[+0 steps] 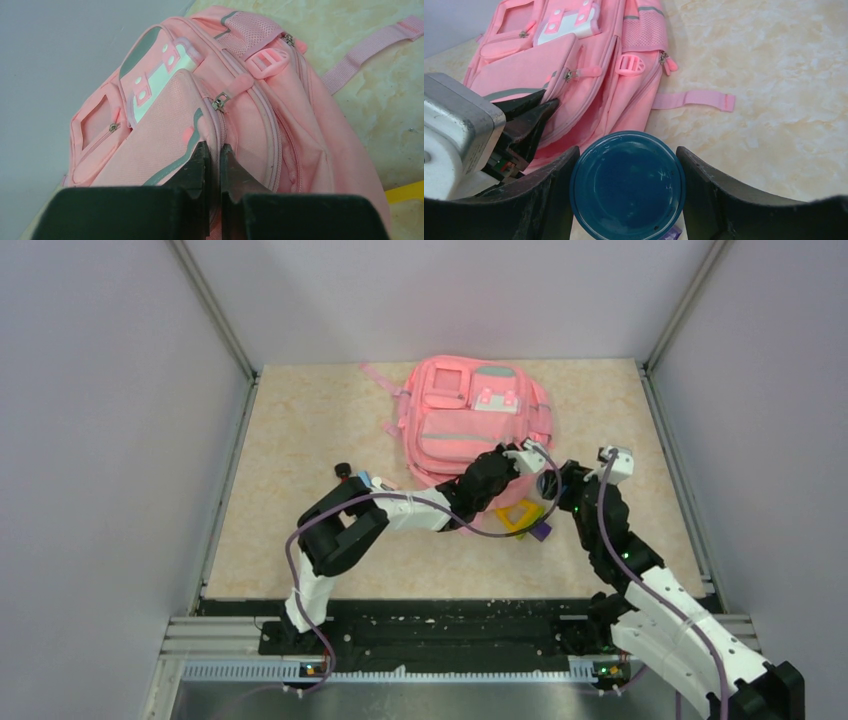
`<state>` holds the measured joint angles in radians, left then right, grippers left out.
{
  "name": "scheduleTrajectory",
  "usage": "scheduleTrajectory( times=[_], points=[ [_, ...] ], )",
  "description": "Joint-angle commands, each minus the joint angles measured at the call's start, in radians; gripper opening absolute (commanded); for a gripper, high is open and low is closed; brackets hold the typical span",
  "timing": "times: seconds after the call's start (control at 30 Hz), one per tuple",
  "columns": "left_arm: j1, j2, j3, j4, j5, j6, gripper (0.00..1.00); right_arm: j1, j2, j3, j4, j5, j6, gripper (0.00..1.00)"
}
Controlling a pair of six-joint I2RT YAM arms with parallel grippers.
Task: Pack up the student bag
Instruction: Place the stationery in the student bag.
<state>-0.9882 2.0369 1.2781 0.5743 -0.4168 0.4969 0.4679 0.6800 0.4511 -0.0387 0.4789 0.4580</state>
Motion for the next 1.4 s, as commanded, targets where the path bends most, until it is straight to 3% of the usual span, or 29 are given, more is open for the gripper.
scheduleTrajectory(
  times=[0.0, 0.3, 0.7, 1.13, 1.37],
  points=[
    [0.021, -0.096, 0.066, 0.036, -0.043, -0.043, 0.00, -0.009, -0.031, -0.021, 0.140, -0.070, 0.043, 0.32],
    [0.088, -0.163, 0.236, -0.174, 0.088, -0.249, 0.00, -0.009, 0.096, -0.039, 0.360, -0.133, 0.058, 0.30],
    [0.147, -0.141, 0.419, -0.389, 0.233, -0.337, 0.00, -0.009, 0.303, 0.003, 0.692, -0.153, 0.062, 0.26],
    [0.152, -0.165, 0.440, -0.435, 0.280, -0.371, 0.00, -0.008, 0.570, 0.063, 0.997, -0.206, 0.050, 0.24],
    [0.152, -0.171, 0.467, -0.459, 0.318, -0.424, 0.00, 0.004, 0.751, 0.015, 1.295, -0.241, 0.011, 0.24]
  ],
)
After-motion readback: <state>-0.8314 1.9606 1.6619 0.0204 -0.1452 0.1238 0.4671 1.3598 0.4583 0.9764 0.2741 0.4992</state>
